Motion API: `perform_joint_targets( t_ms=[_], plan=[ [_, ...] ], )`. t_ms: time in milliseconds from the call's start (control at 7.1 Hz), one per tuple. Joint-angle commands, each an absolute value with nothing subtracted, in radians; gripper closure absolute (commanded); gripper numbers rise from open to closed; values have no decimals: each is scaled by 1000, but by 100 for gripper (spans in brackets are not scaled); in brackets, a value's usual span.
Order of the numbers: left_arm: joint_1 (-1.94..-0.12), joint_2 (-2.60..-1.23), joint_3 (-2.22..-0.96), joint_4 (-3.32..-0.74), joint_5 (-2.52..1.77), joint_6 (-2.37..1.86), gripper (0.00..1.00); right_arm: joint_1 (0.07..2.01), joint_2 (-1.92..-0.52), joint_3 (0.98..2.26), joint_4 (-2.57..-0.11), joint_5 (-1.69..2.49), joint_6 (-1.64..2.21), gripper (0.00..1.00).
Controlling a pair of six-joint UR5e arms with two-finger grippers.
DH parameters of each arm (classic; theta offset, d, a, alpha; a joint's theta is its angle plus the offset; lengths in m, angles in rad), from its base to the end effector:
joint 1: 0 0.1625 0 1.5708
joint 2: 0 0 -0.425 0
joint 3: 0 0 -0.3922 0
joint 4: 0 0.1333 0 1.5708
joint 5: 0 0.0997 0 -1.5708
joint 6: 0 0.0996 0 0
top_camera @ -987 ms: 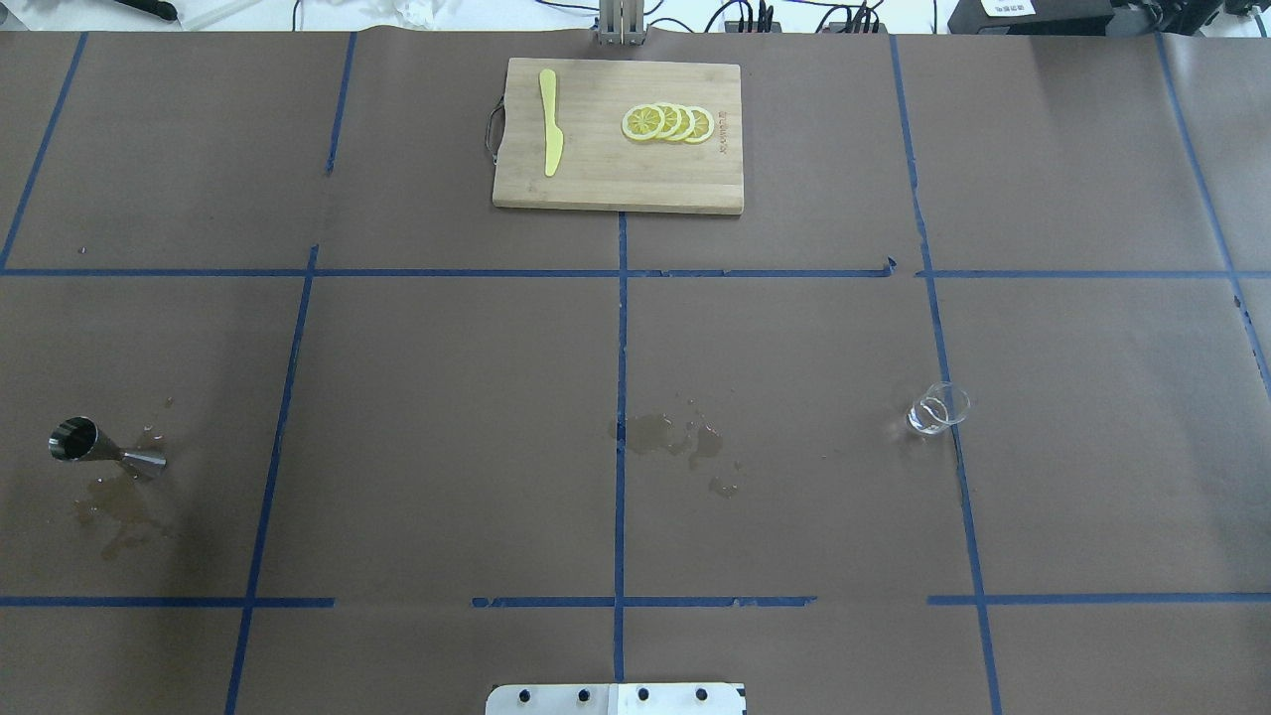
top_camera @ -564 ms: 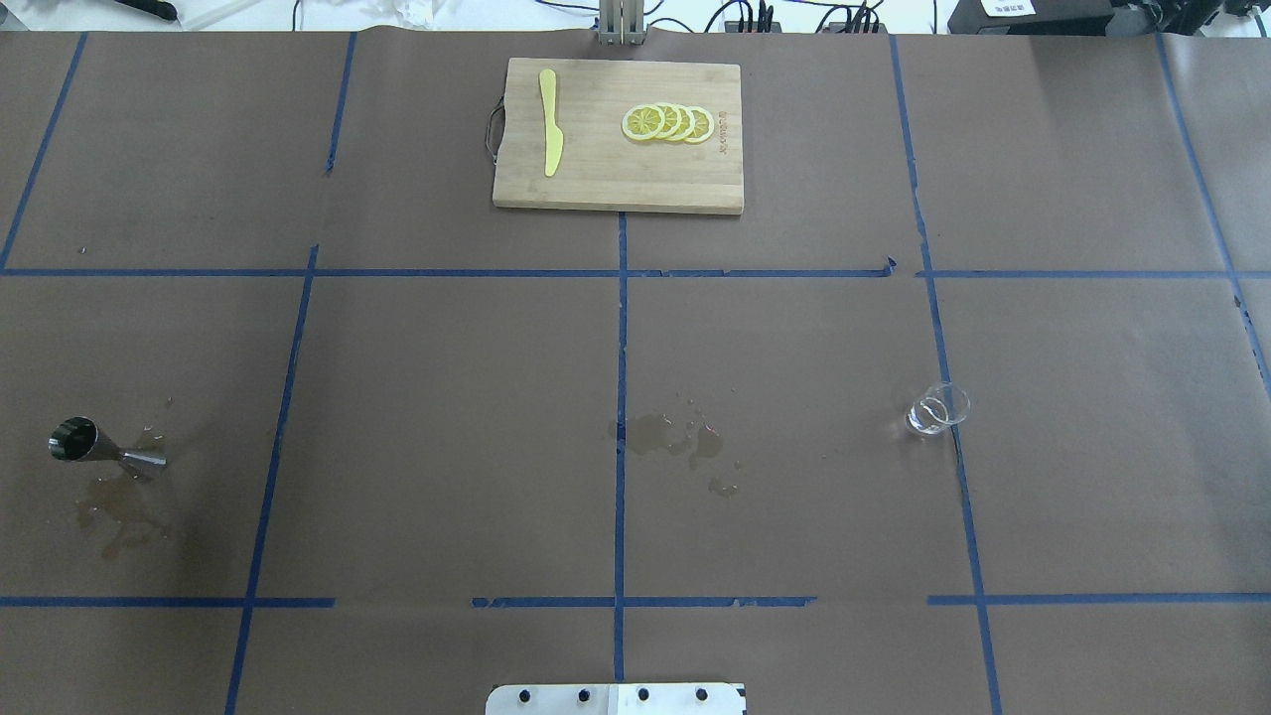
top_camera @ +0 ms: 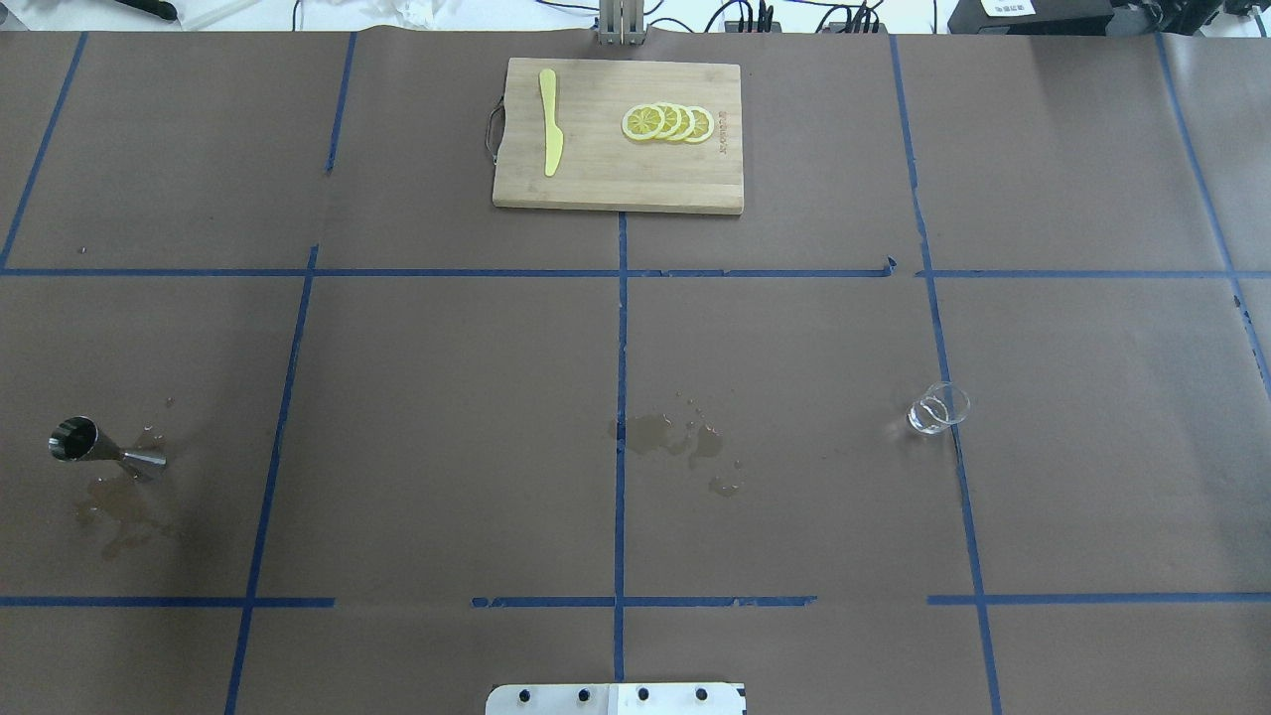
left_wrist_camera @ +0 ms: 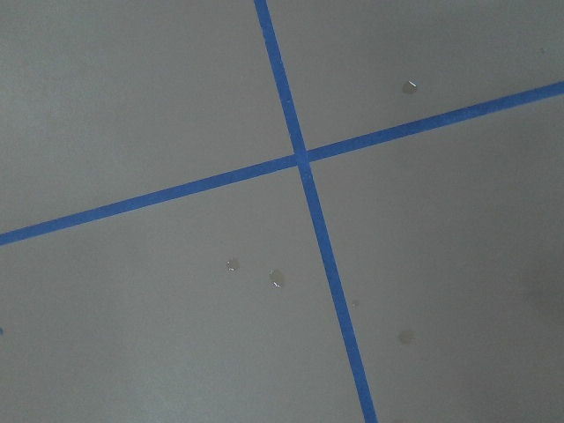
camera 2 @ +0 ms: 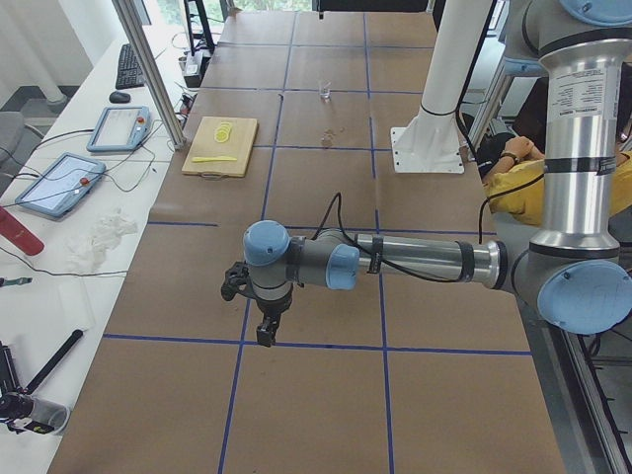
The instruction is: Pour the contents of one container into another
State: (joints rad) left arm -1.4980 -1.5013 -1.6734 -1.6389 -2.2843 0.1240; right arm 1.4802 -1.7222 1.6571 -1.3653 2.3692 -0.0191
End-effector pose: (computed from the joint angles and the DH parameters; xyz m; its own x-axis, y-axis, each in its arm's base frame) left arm -0.0338 -0.4730 0.6383 0.7346 0.2427 -0.6336 -0.1645 0.9697 0.1808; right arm 0.0223 -0.4395 0.6630 0.6841 -0.1818 0.7064 0.1027 0.9828 0.1535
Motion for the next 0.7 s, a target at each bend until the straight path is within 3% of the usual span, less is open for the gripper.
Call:
perform_joint_targets(
  t_ms=[0,564],
  plan=[
    [-1496,-1525,-1661,-1640,-2284,123,0,1480,-1724,1664,-1359,2375,-24,0],
    [-1499,-1529,-1677,-1628,-2286,123,0,1490,-1642,1661,-1374,2349,-22,0]
  ],
)
